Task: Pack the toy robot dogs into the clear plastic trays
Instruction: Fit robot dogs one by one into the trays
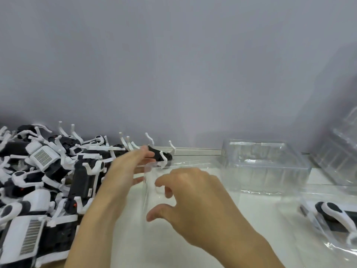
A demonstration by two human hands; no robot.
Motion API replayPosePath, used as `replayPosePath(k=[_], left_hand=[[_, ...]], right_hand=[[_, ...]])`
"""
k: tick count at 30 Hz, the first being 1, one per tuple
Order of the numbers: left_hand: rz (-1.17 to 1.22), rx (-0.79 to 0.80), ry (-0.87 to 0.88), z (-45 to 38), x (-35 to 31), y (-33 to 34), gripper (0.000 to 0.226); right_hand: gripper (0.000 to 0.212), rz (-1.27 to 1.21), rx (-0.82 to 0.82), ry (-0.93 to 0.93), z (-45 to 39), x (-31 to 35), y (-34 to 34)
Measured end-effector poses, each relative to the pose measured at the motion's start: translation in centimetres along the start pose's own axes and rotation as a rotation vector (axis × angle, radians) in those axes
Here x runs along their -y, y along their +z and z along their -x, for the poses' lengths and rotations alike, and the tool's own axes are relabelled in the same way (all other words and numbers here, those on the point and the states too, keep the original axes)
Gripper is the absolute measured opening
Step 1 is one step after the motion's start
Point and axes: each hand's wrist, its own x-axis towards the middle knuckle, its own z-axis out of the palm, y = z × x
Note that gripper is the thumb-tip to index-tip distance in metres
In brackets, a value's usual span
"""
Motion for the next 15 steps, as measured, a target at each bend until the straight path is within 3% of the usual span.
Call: replayPosePath(k=[2,4,9,12,15], left_hand=[[-0.110,0.057,-0.005,0.0,1.0,0.5,0.013],[-0.196,0.071,-0.001,-0.2,2.3,1.2,0.031],[-0.226,0.011,0.028,-1.0,3.7,2.1,0.036],[-0.248,-0.024,0.058,-1.3,4.2,2.2,0.037],[-0.236,-0.050,0.053,-1.4,4.3,2.2,0.037]], right_hand=[[0.040,-0.126,0.048,-0.032,0.1,-0.5,0.7],[0.036,-0.241,0.050,-0.048,0.0,-1.3,1.1],[0.035,-0.128,-0.192,0.144,-0.1,-5.8,0.6],[0.047,-0.034,-0.078,0.312,0.7,-8.3,0.3],[0.046,-0.086,-0.050,0.324,1.1,-9.3,0.0]])
